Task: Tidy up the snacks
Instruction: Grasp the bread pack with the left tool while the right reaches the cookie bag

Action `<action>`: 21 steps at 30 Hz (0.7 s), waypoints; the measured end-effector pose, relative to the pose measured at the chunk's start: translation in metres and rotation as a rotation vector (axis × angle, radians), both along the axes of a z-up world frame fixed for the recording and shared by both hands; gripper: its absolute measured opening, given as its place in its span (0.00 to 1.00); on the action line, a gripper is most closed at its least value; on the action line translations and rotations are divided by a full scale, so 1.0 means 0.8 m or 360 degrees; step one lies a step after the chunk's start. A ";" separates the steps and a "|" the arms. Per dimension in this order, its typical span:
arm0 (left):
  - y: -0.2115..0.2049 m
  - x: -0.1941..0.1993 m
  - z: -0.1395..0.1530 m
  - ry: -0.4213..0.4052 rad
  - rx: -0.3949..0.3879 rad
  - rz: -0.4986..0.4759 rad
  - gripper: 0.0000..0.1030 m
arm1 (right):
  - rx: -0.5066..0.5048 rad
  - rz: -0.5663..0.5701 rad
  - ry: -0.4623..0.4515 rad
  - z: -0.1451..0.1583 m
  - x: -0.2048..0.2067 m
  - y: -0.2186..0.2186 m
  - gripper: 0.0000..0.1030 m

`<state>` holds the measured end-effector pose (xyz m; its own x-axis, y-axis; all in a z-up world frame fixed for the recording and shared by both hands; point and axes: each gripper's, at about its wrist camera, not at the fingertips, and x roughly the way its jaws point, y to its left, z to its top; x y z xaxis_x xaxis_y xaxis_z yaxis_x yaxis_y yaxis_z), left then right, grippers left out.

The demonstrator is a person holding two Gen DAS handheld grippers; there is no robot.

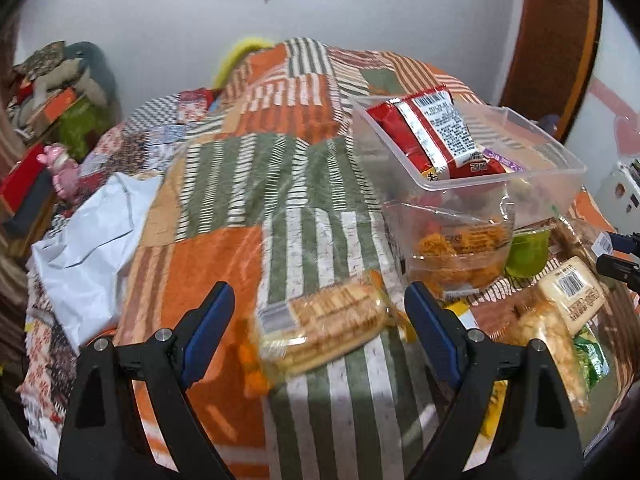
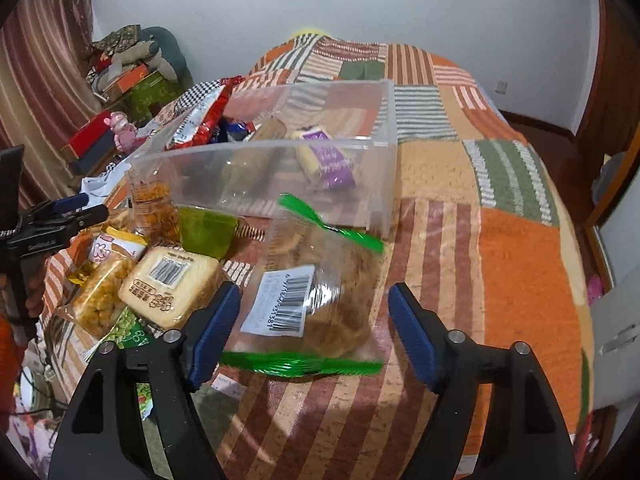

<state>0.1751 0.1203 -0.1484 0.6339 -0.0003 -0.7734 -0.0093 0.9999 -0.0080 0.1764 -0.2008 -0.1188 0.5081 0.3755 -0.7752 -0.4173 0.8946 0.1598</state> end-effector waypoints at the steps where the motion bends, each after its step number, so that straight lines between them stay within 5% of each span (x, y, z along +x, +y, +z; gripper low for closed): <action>1: 0.000 0.008 -0.005 0.0022 -0.0005 -0.0021 0.85 | 0.0004 -0.0003 0.0011 -0.002 0.001 0.001 0.74; 8: -0.002 0.038 -0.031 0.0136 -0.0084 -0.0086 0.85 | -0.0006 0.0006 0.0033 -0.003 0.003 0.007 0.76; 15: -0.002 0.013 -0.030 0.0144 -0.0156 -0.0115 0.84 | -0.0036 0.0027 0.0020 -0.004 0.005 0.011 0.76; 21: -0.013 -0.015 -0.019 0.0196 -0.0172 -0.0168 0.74 | -0.0012 0.0022 0.0034 0.000 0.005 0.011 0.76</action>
<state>0.1629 0.1102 -0.1634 0.5263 -0.1491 -0.8371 0.0879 0.9888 -0.1209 0.1800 -0.1917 -0.1190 0.4863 0.3764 -0.7885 -0.4261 0.8900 0.1621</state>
